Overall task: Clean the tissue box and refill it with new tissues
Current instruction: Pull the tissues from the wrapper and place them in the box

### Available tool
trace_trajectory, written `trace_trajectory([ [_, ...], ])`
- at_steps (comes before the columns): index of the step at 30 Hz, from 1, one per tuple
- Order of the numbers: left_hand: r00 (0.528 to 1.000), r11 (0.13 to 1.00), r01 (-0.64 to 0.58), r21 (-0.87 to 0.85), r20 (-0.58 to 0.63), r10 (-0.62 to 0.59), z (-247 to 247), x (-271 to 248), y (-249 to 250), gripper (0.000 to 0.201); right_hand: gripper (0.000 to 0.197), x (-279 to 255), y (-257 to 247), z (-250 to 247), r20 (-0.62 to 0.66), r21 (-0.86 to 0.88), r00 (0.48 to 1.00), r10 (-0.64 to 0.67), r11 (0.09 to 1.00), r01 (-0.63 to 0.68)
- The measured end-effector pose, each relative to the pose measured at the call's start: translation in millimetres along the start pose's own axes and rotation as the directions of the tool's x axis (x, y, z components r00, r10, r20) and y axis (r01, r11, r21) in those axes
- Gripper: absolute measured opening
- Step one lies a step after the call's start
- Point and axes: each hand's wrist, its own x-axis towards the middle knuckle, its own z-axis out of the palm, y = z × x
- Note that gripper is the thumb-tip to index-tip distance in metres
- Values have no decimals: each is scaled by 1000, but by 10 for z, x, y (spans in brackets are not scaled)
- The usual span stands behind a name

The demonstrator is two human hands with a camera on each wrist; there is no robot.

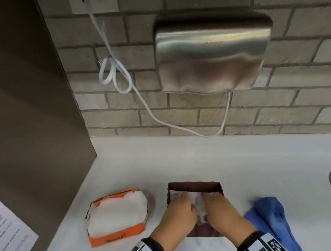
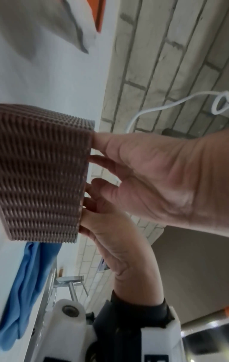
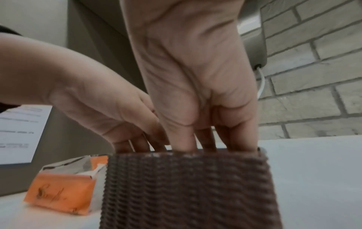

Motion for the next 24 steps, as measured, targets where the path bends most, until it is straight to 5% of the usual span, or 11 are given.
trace_trajectory([
  [5, 992, 986, -106, -130, -82, 95, -138, -50, -146, 41, 51, 12, 51, -27, 2, 20, 1000, -16, 1000, 16],
  [8, 977, 944, -76, -320, -212, 7, -410, -127, -423, 26, 53, -52, 14, -125, -110, 70, 994, -24, 997, 32],
  [11, 938, 968, 78, -239, -311, -153, -641, -128, -900, 8, 48, -152, -149, -246, -267, 115, 961, -68, 988, 102],
  [15, 894, 919, 367, -144, -218, -391, -772, -99, -1509, 25, 41, -220, -523, -329, -279, 160, 938, -208, 953, 259],
  [17, 917, 921, 283, -266, -206, -341, -713, -66, -1754, 33, 39, -187, -725, -276, -229, 178, 924, -306, 920, 348],
  [19, 944, 958, 235, -166, -195, -265, -570, 5, -2039, 34, 40, -140, -945, -193, -173, 184, 902, -395, 887, 423],
  [24, 936, 925, 343, -166, -26, -352, -633, 59, -2067, 34, 47, -1, -1352, -40, 20, 208, 835, -550, 819, 535],
])
